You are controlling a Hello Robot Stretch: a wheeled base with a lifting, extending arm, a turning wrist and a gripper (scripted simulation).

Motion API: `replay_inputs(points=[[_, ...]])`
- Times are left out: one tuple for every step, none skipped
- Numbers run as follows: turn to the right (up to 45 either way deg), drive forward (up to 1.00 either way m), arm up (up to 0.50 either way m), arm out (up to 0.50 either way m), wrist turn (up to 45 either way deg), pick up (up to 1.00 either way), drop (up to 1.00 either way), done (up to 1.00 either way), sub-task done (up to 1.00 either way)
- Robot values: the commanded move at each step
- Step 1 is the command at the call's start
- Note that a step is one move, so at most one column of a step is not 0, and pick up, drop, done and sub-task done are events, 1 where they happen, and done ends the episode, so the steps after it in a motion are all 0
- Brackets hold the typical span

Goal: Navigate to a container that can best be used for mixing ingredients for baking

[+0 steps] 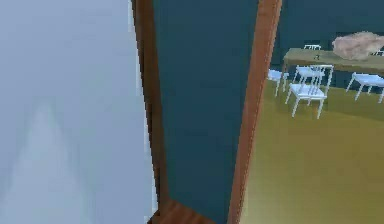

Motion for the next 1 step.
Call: replay_inputs(points=[[45.0,0.0,0.0,0.0,0.0,0.0,0.0,0.0,0.0]])
